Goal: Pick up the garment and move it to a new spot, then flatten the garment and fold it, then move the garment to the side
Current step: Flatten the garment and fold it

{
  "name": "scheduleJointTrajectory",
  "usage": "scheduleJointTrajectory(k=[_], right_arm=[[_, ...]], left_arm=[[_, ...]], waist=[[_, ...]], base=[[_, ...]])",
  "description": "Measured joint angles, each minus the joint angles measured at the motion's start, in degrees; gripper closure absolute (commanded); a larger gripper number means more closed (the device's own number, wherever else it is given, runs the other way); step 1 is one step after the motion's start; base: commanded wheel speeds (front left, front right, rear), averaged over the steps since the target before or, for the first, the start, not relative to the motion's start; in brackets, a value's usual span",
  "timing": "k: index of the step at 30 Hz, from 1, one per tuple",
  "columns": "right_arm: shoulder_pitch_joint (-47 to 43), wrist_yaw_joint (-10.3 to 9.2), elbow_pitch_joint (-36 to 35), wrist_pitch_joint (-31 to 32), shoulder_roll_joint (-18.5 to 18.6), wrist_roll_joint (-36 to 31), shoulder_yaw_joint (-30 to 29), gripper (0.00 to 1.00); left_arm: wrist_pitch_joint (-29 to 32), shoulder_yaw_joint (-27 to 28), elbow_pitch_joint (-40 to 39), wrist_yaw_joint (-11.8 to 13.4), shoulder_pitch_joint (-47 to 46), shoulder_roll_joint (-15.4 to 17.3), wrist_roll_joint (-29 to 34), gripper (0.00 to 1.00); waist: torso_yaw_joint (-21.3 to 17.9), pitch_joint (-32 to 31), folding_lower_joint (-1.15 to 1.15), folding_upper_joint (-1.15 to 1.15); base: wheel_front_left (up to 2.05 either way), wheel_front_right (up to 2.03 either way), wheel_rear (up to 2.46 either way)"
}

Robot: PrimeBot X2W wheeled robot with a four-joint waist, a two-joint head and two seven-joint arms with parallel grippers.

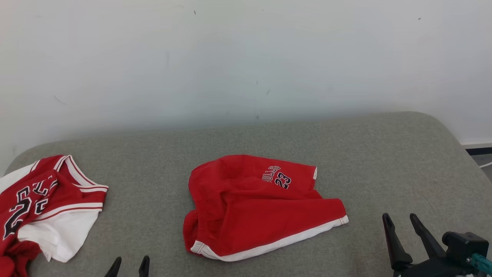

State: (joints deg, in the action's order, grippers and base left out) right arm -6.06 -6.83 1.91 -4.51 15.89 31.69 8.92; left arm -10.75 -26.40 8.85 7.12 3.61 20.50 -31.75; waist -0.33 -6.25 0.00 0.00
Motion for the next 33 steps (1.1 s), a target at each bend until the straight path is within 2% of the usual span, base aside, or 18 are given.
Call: scheduleJointTrajectory(k=[7,14,33], right_arm=[[-0.5,-0.22,0.2,0.3,-0.1,0.0,-0.4,0.0],[-0.5,-0.22,0.1,0.3,-0.5,0.0,-0.6,0.0],[-0.4,-0.23,-0.2,1.0,-0.6,0.0,-0.2,0.0]], left_arm=[[1.7,3.6,-2.1,0.0,3.7,0.3,1.6,0.0],[2.7,6.8,-4.8,0.0,4.4,-1.2,2.2,0.0],[8.5,8.6,-10.2,0.0,6.4,-4.0,5.0,0.0]], waist=[[-0.3,0.5,0.0,0.0],[-0.1,0.9,0.0,0.0],[0.1,1.2,0.0,0.0]], base=[[0.0,0.0,0.0],[0.0,0.0,0.0],[0.0,0.0,0.0]])
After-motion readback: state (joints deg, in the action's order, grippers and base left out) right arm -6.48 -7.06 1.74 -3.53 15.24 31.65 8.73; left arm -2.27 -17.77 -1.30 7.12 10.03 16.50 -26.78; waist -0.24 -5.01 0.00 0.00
